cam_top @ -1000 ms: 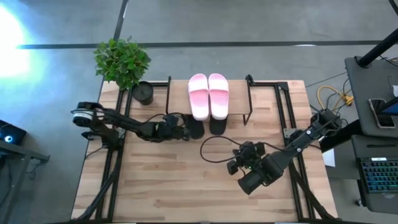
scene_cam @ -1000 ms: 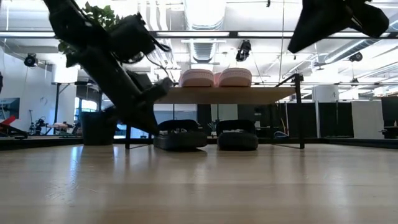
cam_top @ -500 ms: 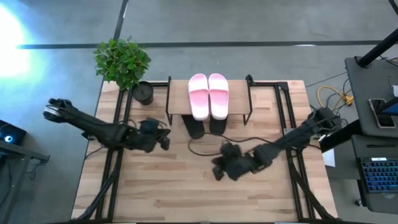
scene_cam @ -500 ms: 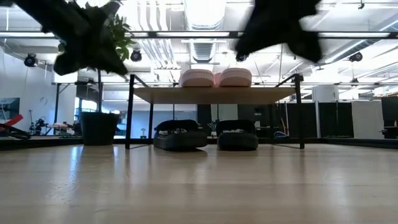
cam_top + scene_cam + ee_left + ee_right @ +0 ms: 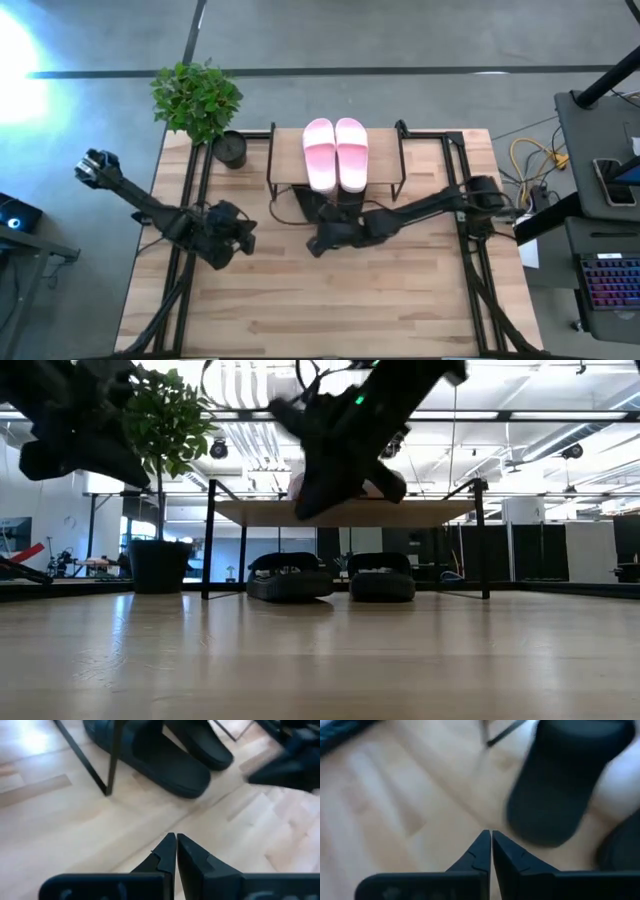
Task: Pick and place slides into the shelf
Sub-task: Adjust the black slippers
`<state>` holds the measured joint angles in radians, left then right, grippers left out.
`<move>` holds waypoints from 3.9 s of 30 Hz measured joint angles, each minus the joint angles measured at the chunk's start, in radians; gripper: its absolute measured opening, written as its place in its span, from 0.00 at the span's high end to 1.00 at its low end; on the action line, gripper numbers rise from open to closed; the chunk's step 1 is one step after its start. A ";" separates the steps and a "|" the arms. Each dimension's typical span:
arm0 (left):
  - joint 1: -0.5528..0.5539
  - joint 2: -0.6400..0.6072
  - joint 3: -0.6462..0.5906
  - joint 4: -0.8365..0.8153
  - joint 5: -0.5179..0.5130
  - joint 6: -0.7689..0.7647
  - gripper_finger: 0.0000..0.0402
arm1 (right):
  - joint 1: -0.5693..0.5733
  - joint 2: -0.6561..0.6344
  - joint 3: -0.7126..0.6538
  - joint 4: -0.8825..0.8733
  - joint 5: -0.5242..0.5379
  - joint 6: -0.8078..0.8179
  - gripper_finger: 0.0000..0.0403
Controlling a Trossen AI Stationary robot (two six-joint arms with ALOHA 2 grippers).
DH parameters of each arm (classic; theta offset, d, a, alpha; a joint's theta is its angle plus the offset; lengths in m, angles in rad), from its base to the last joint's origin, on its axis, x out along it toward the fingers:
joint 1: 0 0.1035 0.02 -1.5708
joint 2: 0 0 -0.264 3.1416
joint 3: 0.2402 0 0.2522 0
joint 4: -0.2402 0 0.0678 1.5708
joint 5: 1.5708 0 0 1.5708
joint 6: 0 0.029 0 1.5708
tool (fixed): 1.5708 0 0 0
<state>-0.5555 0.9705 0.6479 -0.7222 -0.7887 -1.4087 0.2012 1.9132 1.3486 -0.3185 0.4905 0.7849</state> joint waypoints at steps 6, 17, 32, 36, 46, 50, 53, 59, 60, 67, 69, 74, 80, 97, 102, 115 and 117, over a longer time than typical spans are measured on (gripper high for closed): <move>-0.068 0.010 0.002 0.000 -0.003 -0.053 1.00 | 0.008 0.124 0.131 -0.108 0.163 0.033 0.98; -0.125 0.011 0.002 -0.005 -0.002 -0.055 1.00 | 0.008 0.231 0.274 -0.273 0.364 0.115 0.98; -0.149 0.022 0.004 -0.059 0.024 -0.051 1.00 | 0.165 0.228 0.278 -0.279 0.412 0.296 0.98; -0.153 0.021 0.001 -0.066 0.024 -0.051 1.00 | 0.184 0.229 0.254 -0.282 0.459 0.541 0.98; -0.155 0.017 0.001 -0.082 0.025 0.005 1.00 | 0.107 0.231 0.094 -0.220 0.560 0.978 0.98; -0.155 0.018 0.000 -0.104 0.024 0.012 1.00 | 0.078 0.231 0.081 -0.044 0.512 0.718 0.98; -0.155 0.025 0.000 -0.136 0.017 0.012 1.00 | 0.059 0.237 0.089 0.092 0.504 0.476 0.98; -0.161 0.047 -0.002 -0.155 0.012 0.012 1.00 | 0.018 0.258 0.109 0.077 0.501 0.385 0.98; -0.165 0.049 -0.002 -0.154 0.012 0.012 1.00 | 0.011 0.262 0.108 0.068 0.499 0.389 0.98; -0.188 0.072 -0.002 -0.151 0.011 0.008 1.00 | -0.020 0.328 0.124 0.067 0.423 0.393 0.98; -0.193 0.079 -0.002 -0.151 0.012 0.005 1.00 | -0.021 0.359 0.136 0.064 0.416 0.406 0.98; -0.203 0.093 -0.002 -0.150 0.031 0.000 1.00 | -0.015 0.397 0.194 0.060 0.390 0.437 0.98; -0.205 0.097 -0.002 -0.150 0.038 0.000 1.00 | -0.010 0.408 0.253 0.071 0.384 0.366 0.98; -0.205 0.096 -0.002 -0.146 0.048 -0.001 1.00 | -0.017 0.335 0.265 0.060 0.504 0.297 0.98; -0.205 0.096 -0.002 -0.147 0.047 0.001 1.00 | 0.013 0.281 0.268 0.070 0.453 0.221 0.98; -0.204 0.096 -0.002 -0.147 0.038 0.001 1.00 | 0.039 0.356 0.264 0.058 0.230 0.582 0.98; -0.204 0.096 -0.002 -0.147 0.037 0.001 1.00 | 0.041 0.362 0.265 0.063 0.235 0.609 0.98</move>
<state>-0.7593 1.0664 0.6456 -0.8692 -0.7517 -1.4075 0.2424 2.2753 1.6138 -0.2550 0.7254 1.3938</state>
